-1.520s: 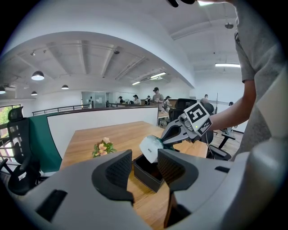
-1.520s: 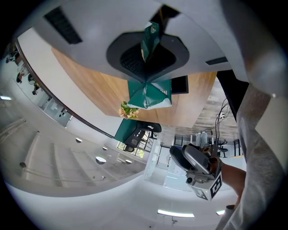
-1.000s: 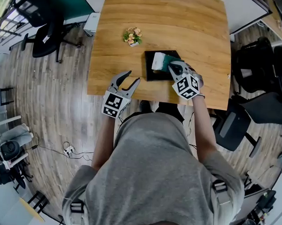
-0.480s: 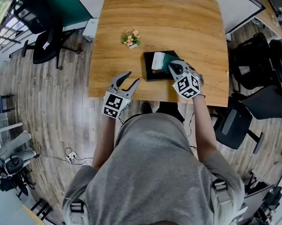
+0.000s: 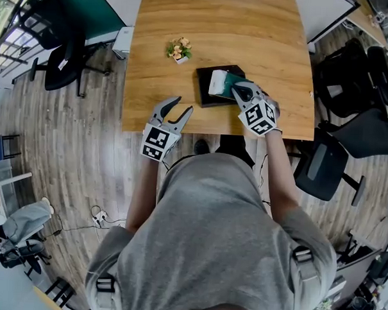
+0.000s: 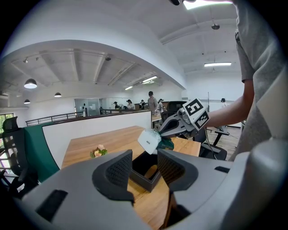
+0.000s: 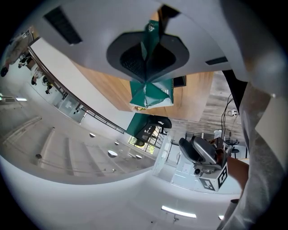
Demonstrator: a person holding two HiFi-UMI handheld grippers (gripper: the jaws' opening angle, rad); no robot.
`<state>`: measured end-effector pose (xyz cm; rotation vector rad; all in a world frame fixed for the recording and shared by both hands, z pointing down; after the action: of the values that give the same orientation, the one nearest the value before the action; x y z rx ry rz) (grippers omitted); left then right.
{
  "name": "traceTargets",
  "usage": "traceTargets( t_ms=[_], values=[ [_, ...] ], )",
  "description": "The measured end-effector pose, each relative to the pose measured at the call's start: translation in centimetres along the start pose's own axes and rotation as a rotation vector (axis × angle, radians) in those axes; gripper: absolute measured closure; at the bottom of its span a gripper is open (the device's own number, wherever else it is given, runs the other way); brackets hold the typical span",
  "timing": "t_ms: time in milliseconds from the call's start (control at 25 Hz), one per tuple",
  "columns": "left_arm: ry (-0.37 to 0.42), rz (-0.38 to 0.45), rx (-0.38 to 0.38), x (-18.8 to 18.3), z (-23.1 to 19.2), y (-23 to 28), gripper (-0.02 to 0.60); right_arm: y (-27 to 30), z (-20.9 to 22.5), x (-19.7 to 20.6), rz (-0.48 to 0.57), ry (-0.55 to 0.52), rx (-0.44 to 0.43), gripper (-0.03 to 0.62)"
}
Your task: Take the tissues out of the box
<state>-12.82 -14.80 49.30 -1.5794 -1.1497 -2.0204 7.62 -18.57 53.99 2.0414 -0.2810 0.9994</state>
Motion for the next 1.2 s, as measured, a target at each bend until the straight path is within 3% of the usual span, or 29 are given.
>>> traceTargets(
  t_ms=[1200],
  values=[
    [0.055,-0.028,0.045,0.7,4.1,-1.2,0.394,-3.2,-3.6,2.4,-0.022,0.045,0.003,0.589]
  ],
)
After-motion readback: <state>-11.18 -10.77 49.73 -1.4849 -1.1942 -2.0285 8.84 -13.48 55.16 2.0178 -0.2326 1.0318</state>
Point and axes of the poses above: the fingertips, and each gripper's own axes: y forward along the fingers, z to its right, x out of its underside, the point moved 4 cm from there along -y, backward along the fingers, and after that the axes turned 4 degrees about -x, right-handed, at the moved point
